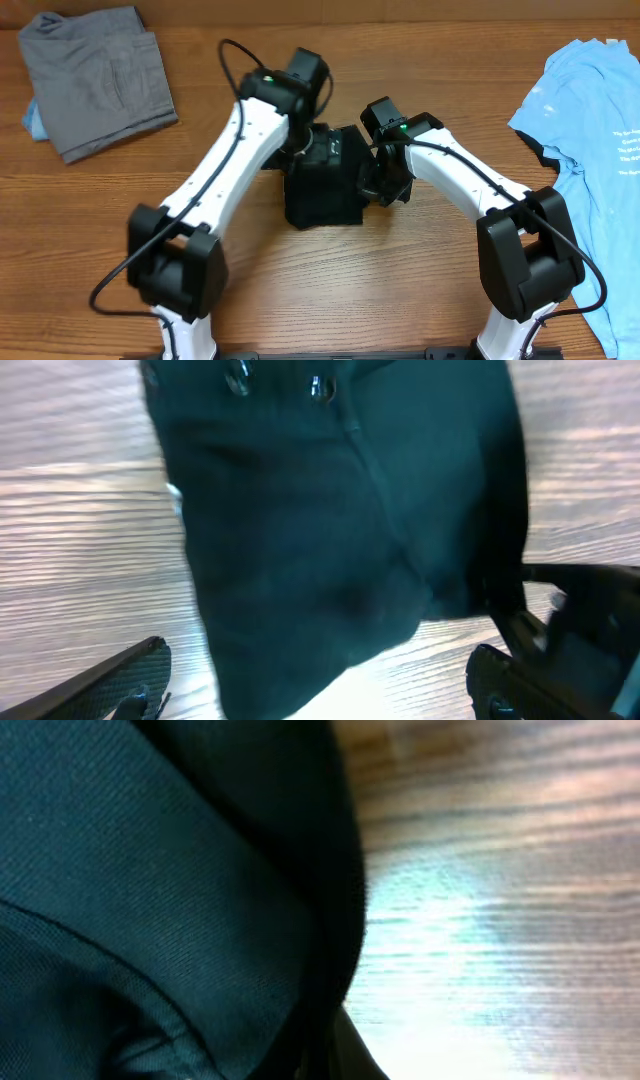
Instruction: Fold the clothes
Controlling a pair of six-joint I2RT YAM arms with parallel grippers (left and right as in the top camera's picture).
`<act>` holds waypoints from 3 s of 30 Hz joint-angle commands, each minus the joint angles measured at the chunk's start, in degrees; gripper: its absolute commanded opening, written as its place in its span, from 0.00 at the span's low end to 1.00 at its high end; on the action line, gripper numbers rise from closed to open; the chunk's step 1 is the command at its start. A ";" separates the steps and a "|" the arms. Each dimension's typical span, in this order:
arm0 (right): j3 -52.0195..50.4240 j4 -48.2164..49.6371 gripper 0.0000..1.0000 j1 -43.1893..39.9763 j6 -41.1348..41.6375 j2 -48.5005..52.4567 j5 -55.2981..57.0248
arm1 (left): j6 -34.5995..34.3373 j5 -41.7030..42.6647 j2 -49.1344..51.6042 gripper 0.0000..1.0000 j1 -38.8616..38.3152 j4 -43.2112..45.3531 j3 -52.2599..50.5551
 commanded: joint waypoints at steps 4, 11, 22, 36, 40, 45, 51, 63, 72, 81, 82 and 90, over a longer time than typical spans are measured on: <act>-0.35 -0.96 0.06 0.20 1.36 0.09 0.63 | 0.92 1.29 7.21 0.88 -0.04 0.11 -0.31; 0.31 -2.75 0.45 0.20 1.03 0.07 0.83 | 2.82 1.01 6.91 0.87 0.42 -2.03 -0.31; 0.42 -0.15 0.04 0.09 0.46 0.07 1.46 | 4.17 0.81 3.74 0.71 0.02 -5.95 -0.26; 0.42 0.50 0.04 0.09 0.44 0.07 1.46 | 3.26 0.22 3.82 0.04 -0.13 -4.66 -6.16; 0.42 0.52 0.04 0.09 0.46 0.07 1.46 | 2.99 2.36 3.82 0.04 -1.05 0.07 -14.27; 0.42 0.50 0.04 0.09 0.44 0.07 1.44 | 2.62 0.42 3.82 0.04 -1.01 6.64 -20.79; 0.42 0.55 0.04 0.09 0.46 0.07 1.46 | 2.62 -2.10 0.81 0.04 -1.01 4.13 -12.96; 0.59 1.55 0.04 -2.03 0.46 -1.07 -1.57 | 1.16 -3.13 -2.93 0.32 -0.94 11.21 -5.16; 0.57 0.31 0.04 -2.03 0.44 -1.55 -1.51 | 0.42 -3.48 8.96 0.27 0.11 13.77 -5.16; 0.57 0.04 0.04 -4.28 1.79 -2.93 -1.14 | 0.09 -3.21 5.64 0.24 0.50 13.03 -3.39; 0.57 0.04 0.04 -4.81 1.77 -3.91 -1.14 | 0.31 -3.15 2.91 0.27 0.57 12.92 -3.10; 0.57 0.13 0.43 -5.46 1.79 -12.72 -1.11 | 1.70 -3.02 -7.87 0.82 0.57 3.17 -3.39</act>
